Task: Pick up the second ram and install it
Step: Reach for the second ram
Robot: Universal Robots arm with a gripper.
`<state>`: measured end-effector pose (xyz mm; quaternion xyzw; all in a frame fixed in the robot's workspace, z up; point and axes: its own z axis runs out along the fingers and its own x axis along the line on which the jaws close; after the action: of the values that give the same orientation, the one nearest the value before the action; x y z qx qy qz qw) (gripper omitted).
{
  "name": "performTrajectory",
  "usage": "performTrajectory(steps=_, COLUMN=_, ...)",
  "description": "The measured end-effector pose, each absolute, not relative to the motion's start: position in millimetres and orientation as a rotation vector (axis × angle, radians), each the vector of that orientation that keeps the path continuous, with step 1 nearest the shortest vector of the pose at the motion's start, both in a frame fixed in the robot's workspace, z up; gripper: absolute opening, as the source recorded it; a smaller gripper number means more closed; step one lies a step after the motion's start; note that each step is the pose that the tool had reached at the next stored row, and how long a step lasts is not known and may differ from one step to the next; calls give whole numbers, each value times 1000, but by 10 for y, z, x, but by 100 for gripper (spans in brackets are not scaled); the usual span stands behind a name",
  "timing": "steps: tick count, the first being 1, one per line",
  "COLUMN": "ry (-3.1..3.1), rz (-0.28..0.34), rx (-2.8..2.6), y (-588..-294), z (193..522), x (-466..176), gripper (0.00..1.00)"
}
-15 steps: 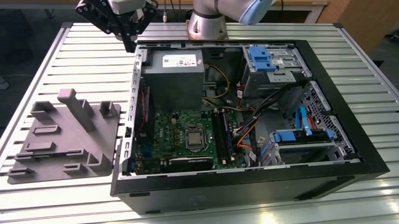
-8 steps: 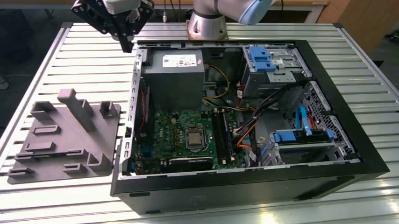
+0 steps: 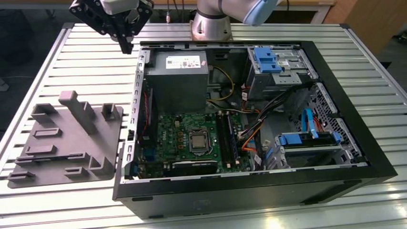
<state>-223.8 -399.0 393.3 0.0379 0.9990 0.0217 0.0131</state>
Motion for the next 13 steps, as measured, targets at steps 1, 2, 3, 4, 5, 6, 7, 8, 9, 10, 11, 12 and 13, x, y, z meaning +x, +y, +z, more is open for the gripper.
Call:
performTrajectory(steps=1, ry=3112, rz=68, rx=118, y=-3989, z=3933, x=-2244, gripper=11)
performTrajectory(steps=2, ry=3113, rz=68, rx=118, y=-3989, z=3933, x=-2250, gripper=11)
performTrajectory(steps=3, ry=3112, rz=68, rx=118, y=-3989, z=3933, x=-2257, gripper=11)
performTrajectory(steps=4, ry=3112, rz=68, rx=118, y=-3989, z=3933, x=-2264, gripper=11)
performTrajectory(steps=5, ry=3112, rz=68, rx=118, y=-3989, z=3933, x=-2271, gripper=11)
performTrajectory(steps=6, ry=3113, rz=68, rx=118, y=-3989, z=3933, x=-2279, gripper=11)
performTrajectory(steps=7, ry=3112, rz=68, rx=118, y=-3989, z=3933, x=-2287, gripper=11)
performTrajectory(steps=8, ry=3113, rz=68, rx=118, y=-3989, z=3933, x=-2295, gripper=11)
performTrajectory(steps=9, ry=3113, rz=68, rx=118, y=-3989, z=3933, x=-2304, gripper=11)
performTrajectory(steps=10, ry=3113, rz=68, rx=118, y=-3989, z=3933, x=-2313, gripper=11)
performTrajectory(steps=11, ry=3113, rz=68, rx=118, y=-3989, z=3933, x=-2322, gripper=11)
performTrajectory(steps=12, ry=3112, rz=68, rx=118, y=-3989, z=3933, x=-2330, gripper=11)
performTrajectory(steps=13, ry=3112, rz=68, rx=118, y=-3990, z=3933, x=-2339, gripper=11)
